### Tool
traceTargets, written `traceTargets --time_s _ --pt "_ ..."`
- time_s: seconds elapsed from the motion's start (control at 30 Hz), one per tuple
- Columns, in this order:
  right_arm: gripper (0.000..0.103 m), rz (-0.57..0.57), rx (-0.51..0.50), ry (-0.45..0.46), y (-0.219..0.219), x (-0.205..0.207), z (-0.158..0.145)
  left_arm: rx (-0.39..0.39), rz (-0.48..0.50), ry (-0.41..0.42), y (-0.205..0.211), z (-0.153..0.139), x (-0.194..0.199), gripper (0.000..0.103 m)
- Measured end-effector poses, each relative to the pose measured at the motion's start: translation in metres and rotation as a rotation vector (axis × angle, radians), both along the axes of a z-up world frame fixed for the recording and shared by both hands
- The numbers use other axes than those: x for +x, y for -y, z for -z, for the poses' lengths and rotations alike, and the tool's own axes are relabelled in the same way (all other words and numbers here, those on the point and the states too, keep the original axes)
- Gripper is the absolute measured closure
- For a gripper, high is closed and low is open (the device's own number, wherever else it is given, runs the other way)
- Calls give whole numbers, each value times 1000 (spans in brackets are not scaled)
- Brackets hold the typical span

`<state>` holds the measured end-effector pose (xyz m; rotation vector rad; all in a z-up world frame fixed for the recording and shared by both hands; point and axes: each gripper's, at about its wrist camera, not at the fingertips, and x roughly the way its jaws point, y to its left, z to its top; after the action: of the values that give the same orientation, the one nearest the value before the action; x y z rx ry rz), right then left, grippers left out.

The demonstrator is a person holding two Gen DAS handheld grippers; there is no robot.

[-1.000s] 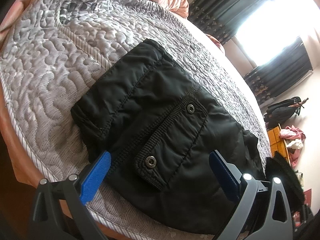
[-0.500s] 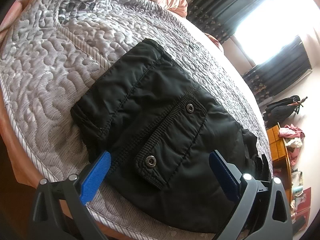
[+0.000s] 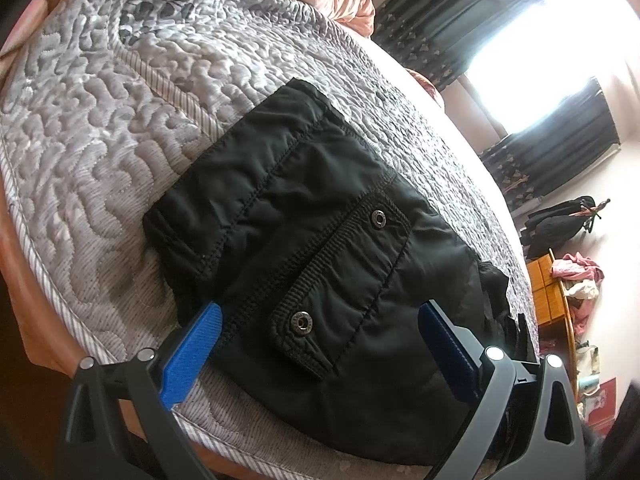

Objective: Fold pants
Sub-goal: 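Fold the held pant leg over onto the pants and open the right gripper, then lower the right gripper onto the folded pants edge and close it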

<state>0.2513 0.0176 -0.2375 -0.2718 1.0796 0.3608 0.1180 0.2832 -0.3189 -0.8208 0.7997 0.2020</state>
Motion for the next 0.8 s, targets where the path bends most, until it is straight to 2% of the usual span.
traceTargets --time_s 0.1,0.2,0.33,0.43,0.47,0.5,0.57,0.8 --pt "38 170 -17 -69 7 48 1 -2 -6 3 0 0 -1 4" --pt "41 214 -6 -164 1 75 18 -10 -4 8 -1 0 -2 4" --pt "41 209 -100 -232 -16 87 39 -21 4 16 -2 0 -4 4" --pt "56 254 -125 -252 2 79 49 -23 8 19 -3 0 -5 4" --pt "67 263 -102 -271 5 76 51 -25 8 21 -4 0 -5 4" --pt "73 262 -81 -290 6 71 52 -25 9 21 -4 0 -4 4" --pt "99 248 -53 -301 5 67 49 -29 9 23 -4 0 -4 4" --pt "102 204 12 -272 -4 50 20 -43 11 33 -6 1 -6 4"
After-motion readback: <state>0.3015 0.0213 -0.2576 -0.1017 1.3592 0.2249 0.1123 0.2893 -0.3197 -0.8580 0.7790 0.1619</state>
